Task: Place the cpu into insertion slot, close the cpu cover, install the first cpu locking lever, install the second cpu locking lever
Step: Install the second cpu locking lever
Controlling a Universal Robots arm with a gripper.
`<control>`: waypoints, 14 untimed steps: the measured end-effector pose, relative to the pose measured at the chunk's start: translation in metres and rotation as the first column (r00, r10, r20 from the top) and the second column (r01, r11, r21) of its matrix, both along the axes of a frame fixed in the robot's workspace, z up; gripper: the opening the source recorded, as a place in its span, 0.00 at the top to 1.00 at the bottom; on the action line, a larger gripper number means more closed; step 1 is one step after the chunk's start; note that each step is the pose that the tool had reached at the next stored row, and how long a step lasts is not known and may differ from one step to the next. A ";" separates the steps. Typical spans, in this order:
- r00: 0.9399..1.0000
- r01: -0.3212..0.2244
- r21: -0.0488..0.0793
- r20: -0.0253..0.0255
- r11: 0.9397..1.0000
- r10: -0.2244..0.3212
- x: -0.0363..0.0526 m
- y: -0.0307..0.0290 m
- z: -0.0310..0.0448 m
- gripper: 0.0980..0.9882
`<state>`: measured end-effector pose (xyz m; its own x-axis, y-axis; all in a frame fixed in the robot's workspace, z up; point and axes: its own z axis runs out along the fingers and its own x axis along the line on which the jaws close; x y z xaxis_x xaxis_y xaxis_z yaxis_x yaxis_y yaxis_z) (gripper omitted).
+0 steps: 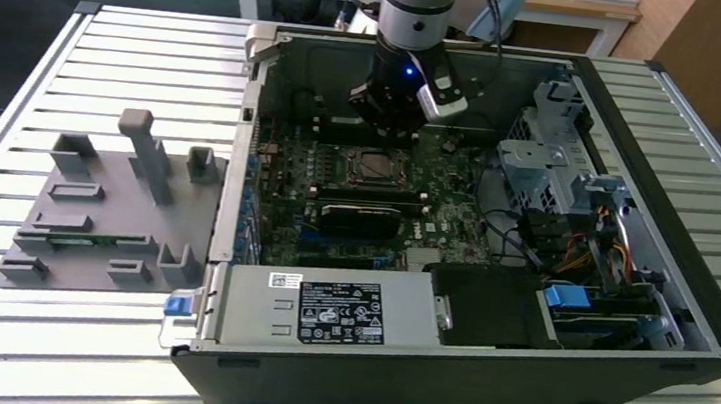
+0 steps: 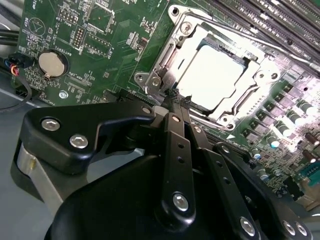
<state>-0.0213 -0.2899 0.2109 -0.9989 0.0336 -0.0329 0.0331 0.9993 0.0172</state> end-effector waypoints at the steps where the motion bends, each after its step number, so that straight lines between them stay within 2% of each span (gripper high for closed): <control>1: 1.000 0.000 0.000 0.000 1.000 0.000 0.0000 -0.0002 0.0004 0.97; 7: 1.000 0.000 0.000 0.000 1.000 0.000 0.0000 -0.0002 0.0089 0.97; 14: 1.000 0.000 0.000 0.000 1.000 0.000 0.0000 -0.0002 0.0299 0.97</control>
<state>-0.0213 -0.2901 0.2407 -0.9989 0.0336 -0.0329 0.0331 0.9993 0.0170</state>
